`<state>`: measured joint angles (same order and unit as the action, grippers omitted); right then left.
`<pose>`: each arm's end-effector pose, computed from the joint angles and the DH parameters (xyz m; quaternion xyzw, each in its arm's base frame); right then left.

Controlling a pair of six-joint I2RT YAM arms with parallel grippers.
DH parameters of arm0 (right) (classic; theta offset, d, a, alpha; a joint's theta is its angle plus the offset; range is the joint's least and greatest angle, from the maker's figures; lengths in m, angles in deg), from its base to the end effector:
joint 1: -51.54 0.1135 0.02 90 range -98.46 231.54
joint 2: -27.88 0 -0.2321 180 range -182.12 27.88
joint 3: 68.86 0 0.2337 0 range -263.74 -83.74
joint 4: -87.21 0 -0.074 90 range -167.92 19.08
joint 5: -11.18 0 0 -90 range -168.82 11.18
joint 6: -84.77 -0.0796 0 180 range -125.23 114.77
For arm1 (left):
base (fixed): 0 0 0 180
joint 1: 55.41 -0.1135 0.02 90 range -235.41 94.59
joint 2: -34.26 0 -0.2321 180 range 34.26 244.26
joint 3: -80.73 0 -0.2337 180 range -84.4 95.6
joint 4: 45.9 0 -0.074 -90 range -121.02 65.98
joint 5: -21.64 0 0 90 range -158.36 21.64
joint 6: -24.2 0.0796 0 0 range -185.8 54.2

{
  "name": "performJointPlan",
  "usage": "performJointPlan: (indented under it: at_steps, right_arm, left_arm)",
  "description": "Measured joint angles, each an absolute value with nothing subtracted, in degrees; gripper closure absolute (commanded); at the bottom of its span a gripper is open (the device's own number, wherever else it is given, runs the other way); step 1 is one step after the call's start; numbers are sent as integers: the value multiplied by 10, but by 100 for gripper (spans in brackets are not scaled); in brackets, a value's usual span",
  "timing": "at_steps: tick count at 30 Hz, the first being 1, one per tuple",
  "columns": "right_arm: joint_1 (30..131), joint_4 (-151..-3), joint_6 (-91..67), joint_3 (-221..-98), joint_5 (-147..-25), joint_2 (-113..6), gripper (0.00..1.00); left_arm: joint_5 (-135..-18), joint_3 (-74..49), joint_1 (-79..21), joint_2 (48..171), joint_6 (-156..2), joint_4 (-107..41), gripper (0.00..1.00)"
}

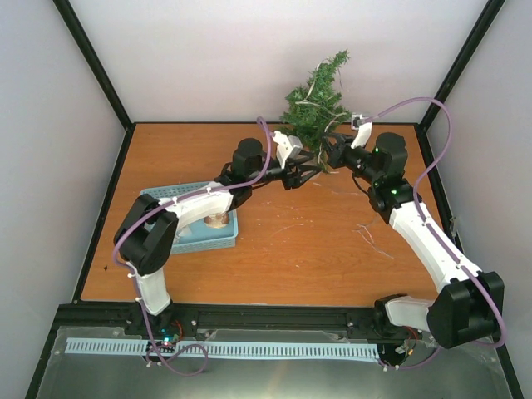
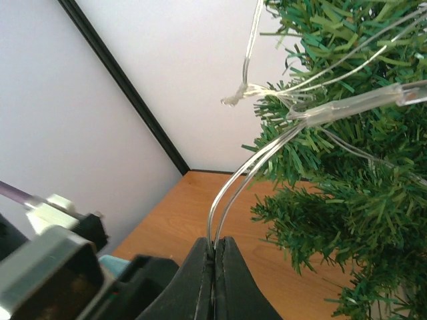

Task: Decorate the small christmas tree
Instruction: Wrap the decoration item around the Christmas tree.

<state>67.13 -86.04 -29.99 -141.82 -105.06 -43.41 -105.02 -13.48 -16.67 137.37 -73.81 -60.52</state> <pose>0.3026 0.1210 0.3273 -0.0953 0.7284 0.3839 0.5594 0.3083 -0.3083 0.2635 0.3913 0.6048 -0.4688 0.5112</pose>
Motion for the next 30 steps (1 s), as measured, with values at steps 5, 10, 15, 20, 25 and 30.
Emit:
performJointPlan:
  at_steps: [5,10,15,20,25,30]
  right_arm:
    - [671,-879,-322,-1417,-1052,-430,97]
    - [672,-889,-338,-1416,-1052,-429,97]
    - [672,-899,-349,-1409,-1052,-429,97]
    - [673,-904,-352,-1408,-1050,-429,94]
    - [673,-892,-335,-1408,-1038,-425,77]
    - [674,-857,-287,-1407,-1007,-401,58]
  left_arm:
    - [-1050,-116,-166,1405,-743,-620,51]
    - [-1050,-103,-163,1417,-752,-638,53]
    - [-1052,-100,-163,1418,-765,-662,79]
    - [-1051,-105,-162,1415,-770,-677,99]
    - [-1027,-158,-161,1373,-770,-673,99]
    - [-997,-180,-166,1321,-775,-648,99]
